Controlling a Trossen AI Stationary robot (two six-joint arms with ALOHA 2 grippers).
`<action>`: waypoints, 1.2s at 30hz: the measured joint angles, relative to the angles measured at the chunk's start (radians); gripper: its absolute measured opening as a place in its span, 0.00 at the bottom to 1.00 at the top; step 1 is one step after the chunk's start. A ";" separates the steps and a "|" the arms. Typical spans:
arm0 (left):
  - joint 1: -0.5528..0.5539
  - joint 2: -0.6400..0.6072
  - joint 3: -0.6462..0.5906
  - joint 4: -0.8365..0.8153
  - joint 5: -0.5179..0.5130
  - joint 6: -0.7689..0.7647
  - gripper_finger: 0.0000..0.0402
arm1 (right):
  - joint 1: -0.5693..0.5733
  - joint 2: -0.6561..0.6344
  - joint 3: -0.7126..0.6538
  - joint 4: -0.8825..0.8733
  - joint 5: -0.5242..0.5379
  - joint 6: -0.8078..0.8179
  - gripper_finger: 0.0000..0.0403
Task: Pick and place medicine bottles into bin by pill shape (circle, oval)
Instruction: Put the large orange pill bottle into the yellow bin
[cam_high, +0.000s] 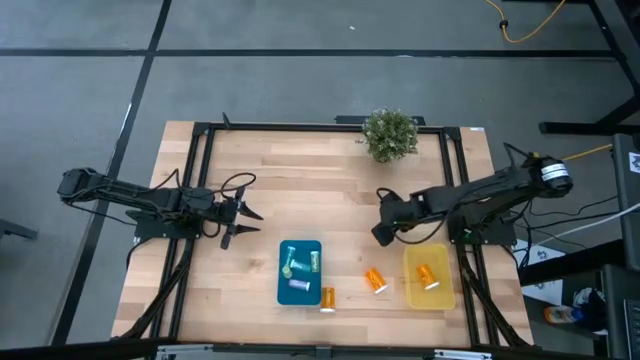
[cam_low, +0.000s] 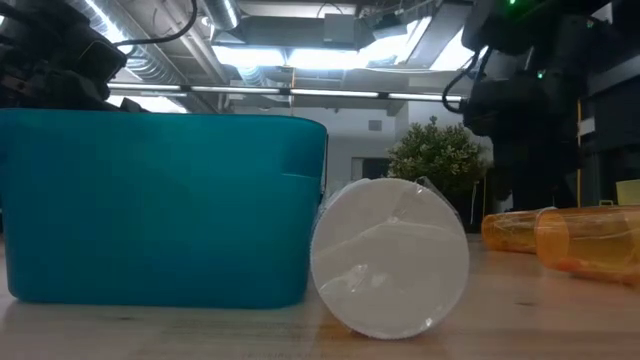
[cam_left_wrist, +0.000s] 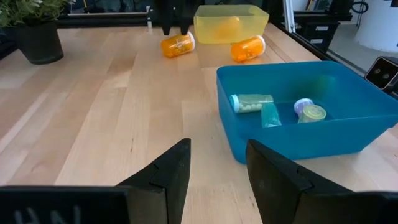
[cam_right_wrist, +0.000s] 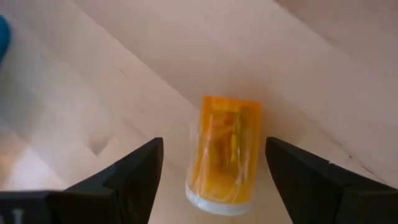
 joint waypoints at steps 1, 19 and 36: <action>0.000 0.000 0.000 0.000 -0.001 0.000 0.37 | 0.005 0.013 0.000 -0.006 -0.002 -0.001 0.70; 0.000 0.000 0.000 0.000 0.000 -0.002 0.37 | 0.020 0.186 -0.001 0.014 0.003 -0.017 0.60; 0.000 0.000 0.000 0.000 0.000 -0.007 0.37 | 0.098 0.182 0.368 -0.543 0.046 0.042 0.47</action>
